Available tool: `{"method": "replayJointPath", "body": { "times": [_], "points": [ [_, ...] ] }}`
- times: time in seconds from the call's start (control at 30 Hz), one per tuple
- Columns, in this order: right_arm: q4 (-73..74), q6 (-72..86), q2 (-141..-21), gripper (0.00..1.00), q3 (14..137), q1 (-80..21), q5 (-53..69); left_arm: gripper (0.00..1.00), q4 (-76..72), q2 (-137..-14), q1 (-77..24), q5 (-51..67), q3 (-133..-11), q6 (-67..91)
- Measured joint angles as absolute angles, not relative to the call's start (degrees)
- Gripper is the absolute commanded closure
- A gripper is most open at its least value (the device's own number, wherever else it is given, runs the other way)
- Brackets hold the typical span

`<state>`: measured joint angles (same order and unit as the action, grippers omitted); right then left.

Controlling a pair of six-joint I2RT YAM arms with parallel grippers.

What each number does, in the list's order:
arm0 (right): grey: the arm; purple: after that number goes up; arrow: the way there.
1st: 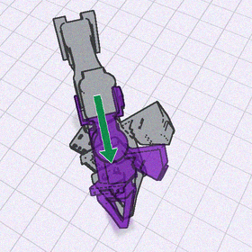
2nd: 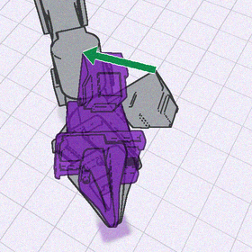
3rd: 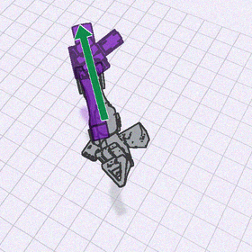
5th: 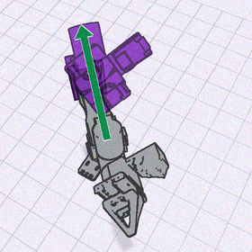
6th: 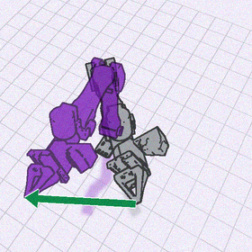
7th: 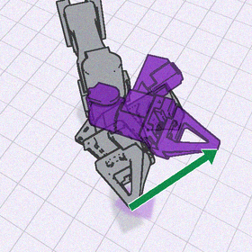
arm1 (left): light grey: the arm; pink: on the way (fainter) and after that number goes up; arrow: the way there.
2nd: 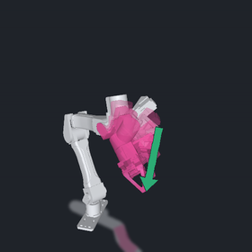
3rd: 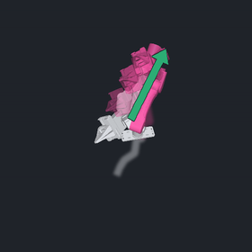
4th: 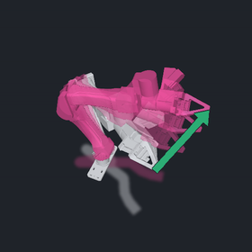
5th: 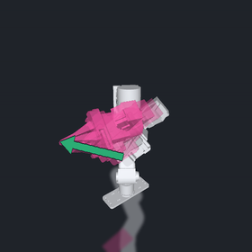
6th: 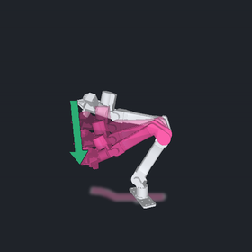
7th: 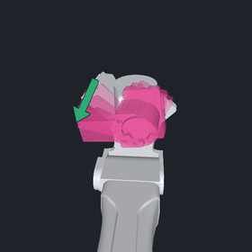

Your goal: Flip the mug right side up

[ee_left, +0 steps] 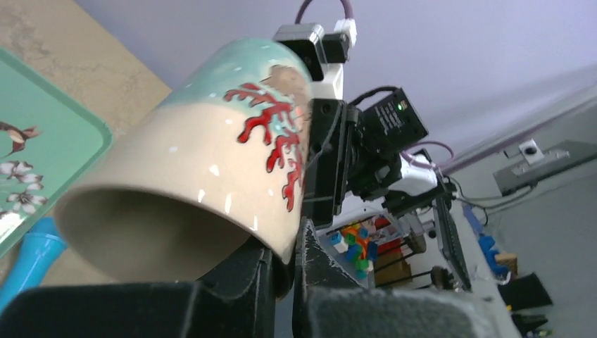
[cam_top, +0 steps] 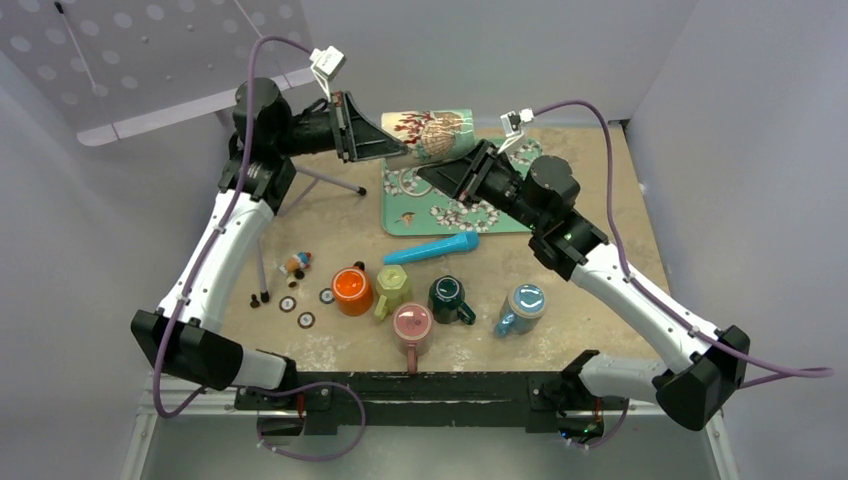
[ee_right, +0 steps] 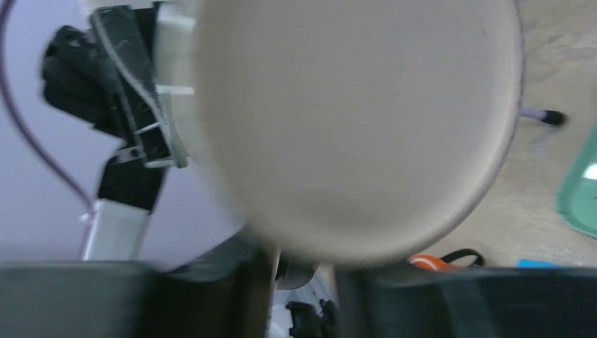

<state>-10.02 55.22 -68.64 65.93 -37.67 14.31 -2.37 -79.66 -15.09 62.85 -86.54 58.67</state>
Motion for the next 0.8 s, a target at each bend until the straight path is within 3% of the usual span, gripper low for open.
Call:
{"method": "replayJointPath", "body": {
  "times": [0.07, 0.17, 0.5, 0.8],
  "points": [
    [-8.3, 54.3, -68.6, 0.21, 65.1, -37.2, 12.7, 1.00, 5.3, -80.6, -15.9, 60.5, -88.9, 53.9],
    [-3.0, 51.8, -69.5, 0.06, 64.2, -35.8, 7.9, 1.00, 22.5, -83.1, -18.8, 49.8, -93.6, 40.6],
    [16.5, 46.2, -78.7, 0.03, 63.8, -33.9, -2.5, 1.00, 51.6, -101.6, -29.1, 10.7, -102.7, 4.7],
    [24.2, 40.6, -78.4, 0.03, 65.9, -32.1, -6.6, 1.00, 56.3, -125.1, -29.4, 1.9, -124.3, -10.7]
  ]
}}
